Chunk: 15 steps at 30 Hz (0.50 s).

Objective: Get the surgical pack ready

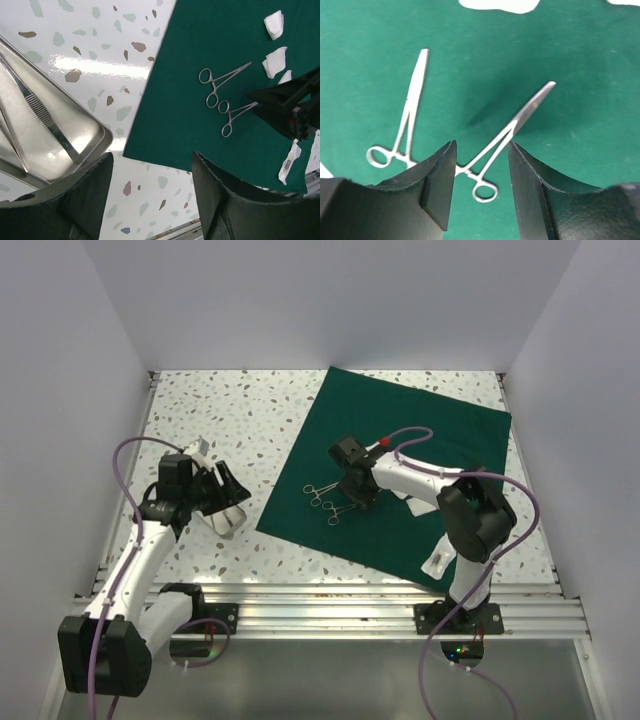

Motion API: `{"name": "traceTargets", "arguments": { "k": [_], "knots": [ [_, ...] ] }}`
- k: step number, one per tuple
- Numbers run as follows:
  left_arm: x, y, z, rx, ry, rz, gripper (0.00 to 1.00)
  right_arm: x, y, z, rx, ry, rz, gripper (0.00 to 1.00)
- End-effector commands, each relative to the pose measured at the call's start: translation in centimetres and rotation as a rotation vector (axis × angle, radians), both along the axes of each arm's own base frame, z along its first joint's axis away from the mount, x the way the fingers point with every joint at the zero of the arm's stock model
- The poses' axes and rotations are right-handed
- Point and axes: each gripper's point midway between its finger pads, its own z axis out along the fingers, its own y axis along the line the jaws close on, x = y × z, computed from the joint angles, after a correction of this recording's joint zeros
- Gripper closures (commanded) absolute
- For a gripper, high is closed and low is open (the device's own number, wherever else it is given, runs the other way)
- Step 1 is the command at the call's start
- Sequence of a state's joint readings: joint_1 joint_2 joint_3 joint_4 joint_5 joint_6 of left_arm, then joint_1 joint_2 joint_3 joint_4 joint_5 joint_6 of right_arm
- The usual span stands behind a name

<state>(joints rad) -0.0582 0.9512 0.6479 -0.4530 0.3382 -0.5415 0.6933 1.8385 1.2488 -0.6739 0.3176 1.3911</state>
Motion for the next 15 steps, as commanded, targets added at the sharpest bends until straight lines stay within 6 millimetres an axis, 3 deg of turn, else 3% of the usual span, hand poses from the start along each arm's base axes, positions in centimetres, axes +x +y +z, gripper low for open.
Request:
{"name": "traceTargets", "arguments": {
  "k": [1, 11, 15],
  "knots": [
    [0.7, -0.1, 0.7, -0.023, -0.021, 0.014, 0.32, 0.1, -1.3, -0.2, -0.074, 0.009, -0.068, 0.51],
    [1.2, 0.2, 1.3, -0.013, -0.013, 0.035, 0.30, 0.3, -0.8, -1.6, -0.086, 0.056, -0.102, 0.56],
    [1.3, 0.1, 1.7, -0.015, -0.021, 0.030, 0.30, -0.2, -0.6, -2.3, -0.079, 0.085, -0.107, 0.69]
  ]
}}
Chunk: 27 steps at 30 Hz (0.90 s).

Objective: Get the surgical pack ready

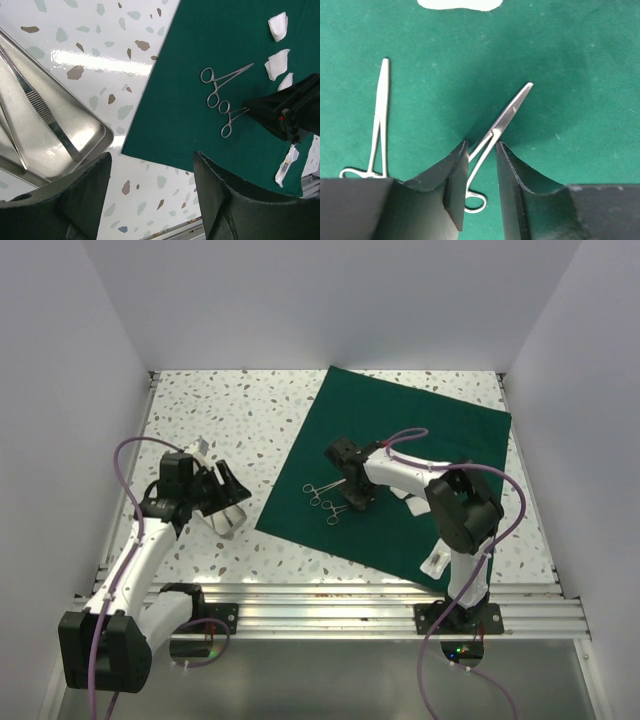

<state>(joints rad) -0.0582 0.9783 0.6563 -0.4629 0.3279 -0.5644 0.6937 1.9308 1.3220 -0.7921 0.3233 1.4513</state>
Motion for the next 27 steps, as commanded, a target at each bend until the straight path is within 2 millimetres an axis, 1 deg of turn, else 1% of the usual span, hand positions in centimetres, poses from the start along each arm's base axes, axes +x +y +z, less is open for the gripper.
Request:
{"name": "traceTargets", "arguments": {
  "k": [1, 6, 8, 10, 12, 13, 15, 16, 17, 19, 20, 22, 23, 24, 25, 26, 27],
  "knots": [
    [1.2, 0.1, 2.1, -0.006, -0.054, 0.012, 0.30, 0.3, 0.2, -0.5, -0.001, -0.004, -0.049, 0.69],
    [1.3, -0.2, 2.4, -0.012, -0.059, -0.012, 0.30, 0.0, 0.4, -1.0, 0.006, 0.026, -0.036, 0.73],
    [1.3, -0.2, 2.6, -0.013, -0.066, -0.020, 0.30, 0.0, 0.5, -0.8, 0.001, 0.033, -0.025, 0.78],
    [1.3, -0.4, 2.8, -0.016, -0.077, -0.034, 0.30, 0.1, 0.5, -0.1, -0.003, 0.028, -0.013, 0.82],
    [1.3, -0.8, 3.1, -0.025, -0.093, -0.066, 0.30, 0.3, 0.5, 0.5, -0.003, 0.013, 0.001, 0.87],
    [1.3, -1.0, 3.2, -0.026, -0.103, -0.088, 0.30, 0.5, 0.5, 1.1, 0.006, -0.002, 0.005, 0.89],
    [1.3, -1.6, 3.5, -0.049, -0.115, -0.124, 0.28, 0.7, 0.5, 1.7, 0.008, -0.011, 0.030, 0.97],
    [1.3, -1.9, 3.6, -0.058, -0.126, -0.145, 0.28, 0.8, 0.5, 1.8, 0.013, -0.021, 0.043, 1.00],
    [1.0, -2.6, 3.8, -0.089, -0.131, -0.181, 0.27, 1.0, 0.7, 2.5, 0.024, -0.040, 0.057, 1.00],
    [1.1, -3.4, 4.5, -0.128, -0.167, -0.222, 0.23, 1.1, 1.2, 2.8, 0.045, -0.064, 0.128, 1.00],
    [1.1, -4.3, 5.0, -0.162, -0.199, -0.260, 0.21, 1.3, 1.4, 3.7, 0.052, -0.090, 0.178, 1.00],
    [0.8, -5.6, 5.3, -0.201, -0.207, -0.300, 0.20, 1.7, 1.4, 4.1, 0.062, -0.137, 0.226, 1.00],
    [0.7, -6.1, 4.9, -0.212, -0.194, -0.316, 0.20, 1.7, 1.5, 5.0, 0.075, -0.170, 0.250, 1.00],
    [0.9, -6.7, 5.2, -0.220, -0.213, -0.333, 0.20, 1.8, 1.3, 5.4, 0.066, -0.194, 0.294, 1.00],
    [0.6, -7.8, 5.1, -0.235, -0.201, -0.356, 0.20, 1.9, 1.4, 5.4, 0.073, -0.221, 0.318, 1.00],
    [0.5, -8.4, 4.5, -0.243, -0.180, -0.363, 0.19, 1.9, 1.3, 5.7, 0.069, -0.232, 0.336, 1.00],
    [0.8, -9.0, 4.7, -0.255, -0.198, -0.374, 0.20, 1.9, 1.2, 6.3, 0.063, -0.250, 0.367, 1.00]
  ]
}}
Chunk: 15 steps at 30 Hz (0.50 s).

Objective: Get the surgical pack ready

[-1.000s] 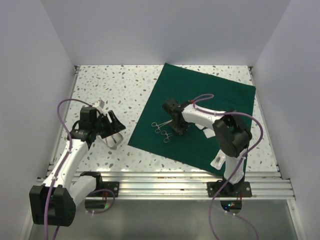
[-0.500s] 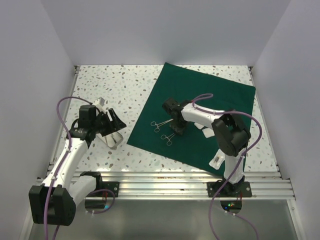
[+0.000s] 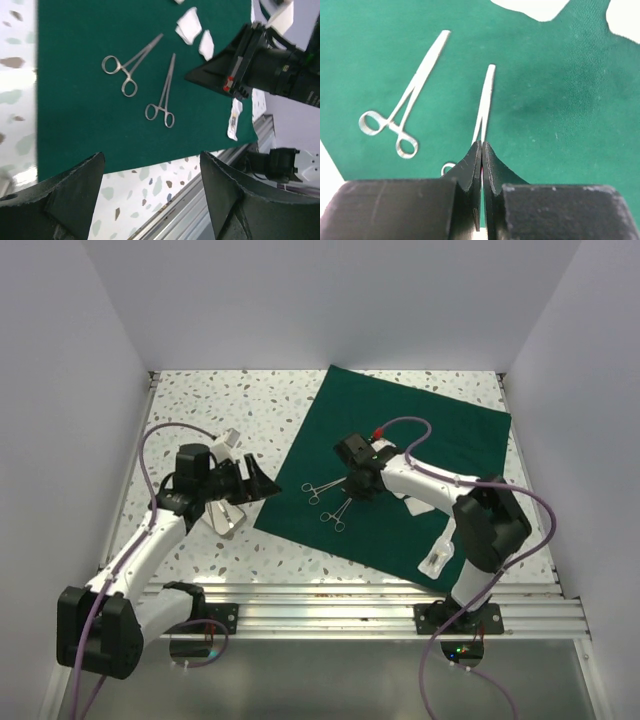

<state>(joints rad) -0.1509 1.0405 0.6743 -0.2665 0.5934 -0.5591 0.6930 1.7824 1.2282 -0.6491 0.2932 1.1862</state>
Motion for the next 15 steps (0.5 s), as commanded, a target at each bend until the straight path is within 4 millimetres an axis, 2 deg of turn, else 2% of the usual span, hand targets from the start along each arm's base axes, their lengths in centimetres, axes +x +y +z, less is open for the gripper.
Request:
{"name": "traceTargets", "arguments": {
  "k": [1, 3, 6, 8, 11, 15],
  "knots": [
    [0.0, -3.4, 1.0, -0.092, -0.036, -0.089, 0.20, 1.8, 0.8, 3.0, 0.030, -0.152, 0.130, 1.00],
    [0.2, -3.6, 0.1, -0.088, -0.002, -0.076, 0.20, 1.6, 1.2, 2.0, 0.017, -0.118, 0.206, 1.00],
    [0.8, -2.8, 0.0, -0.047, -0.008, -0.022, 0.20, 2.3, 2.1, 1.8, -0.020, -0.054, 0.237, 0.60],
    [1.2, -1.9, 0.1, 0.002, -0.010, 0.027, 0.19, 1.9, 2.5, 1.4, -0.018, -0.016, 0.236, 0.45],
    [1.5, -0.6, -0.1, 0.068, 0.018, 0.100, 0.18, 1.2, 2.8, 0.7, -0.031, 0.016, 0.204, 0.36],
    [1.6, 0.7, -0.7, 0.125, 0.033, 0.162, 0.17, -0.2, 2.1, -0.4, -0.108, 0.075, 0.143, 0.37]
  ]
}}
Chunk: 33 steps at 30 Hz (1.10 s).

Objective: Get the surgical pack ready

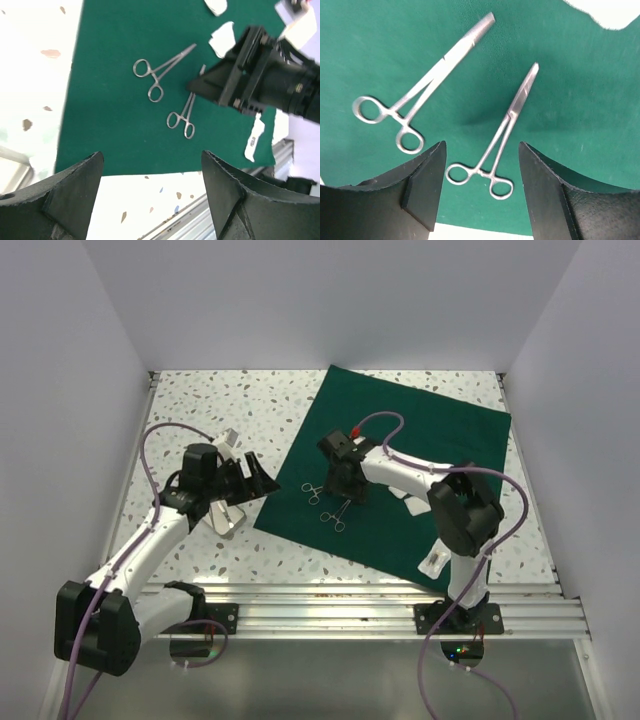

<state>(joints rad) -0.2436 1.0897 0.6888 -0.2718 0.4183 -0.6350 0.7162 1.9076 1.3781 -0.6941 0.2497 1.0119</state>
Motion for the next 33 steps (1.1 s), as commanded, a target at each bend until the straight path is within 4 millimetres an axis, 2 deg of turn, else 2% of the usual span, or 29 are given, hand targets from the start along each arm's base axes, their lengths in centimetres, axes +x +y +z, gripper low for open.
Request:
{"name": "traceTargets", "arguments": {
  "k": [1, 4, 11, 18, 28, 33],
  "knots": [
    [0.9, 1.4, 1.1, 0.064, -0.034, 0.075, 0.17, -1.4, -0.3, -0.3, -0.060, 0.036, -0.057, 0.37],
    [0.9, 1.3, 1.1, 0.064, -0.034, 0.062, 0.17, -1.7, 0.0, -0.9, -0.075, 0.042, -0.080, 0.39],
    [0.8, 0.7, 1.3, 0.049, -0.037, 0.017, 0.17, -1.0, -0.2, -1.3, -0.116, 0.029, -0.121, 0.47],
    [0.3, 0.5, 0.9, 0.047, -0.035, -0.008, 0.18, 0.4, -1.2, -0.4, -0.169, -0.026, -0.108, 0.54],
    [0.3, 0.2, 0.4, 0.041, -0.028, -0.026, 0.18, 1.4, -3.3, -2.0, -0.181, 0.013, -0.139, 0.60],
    [0.4, 0.0, 0.3, 0.033, -0.024, -0.033, 0.18, 1.9, -3.2, -3.1, -0.177, 0.047, -0.115, 0.64]
  ]
}}
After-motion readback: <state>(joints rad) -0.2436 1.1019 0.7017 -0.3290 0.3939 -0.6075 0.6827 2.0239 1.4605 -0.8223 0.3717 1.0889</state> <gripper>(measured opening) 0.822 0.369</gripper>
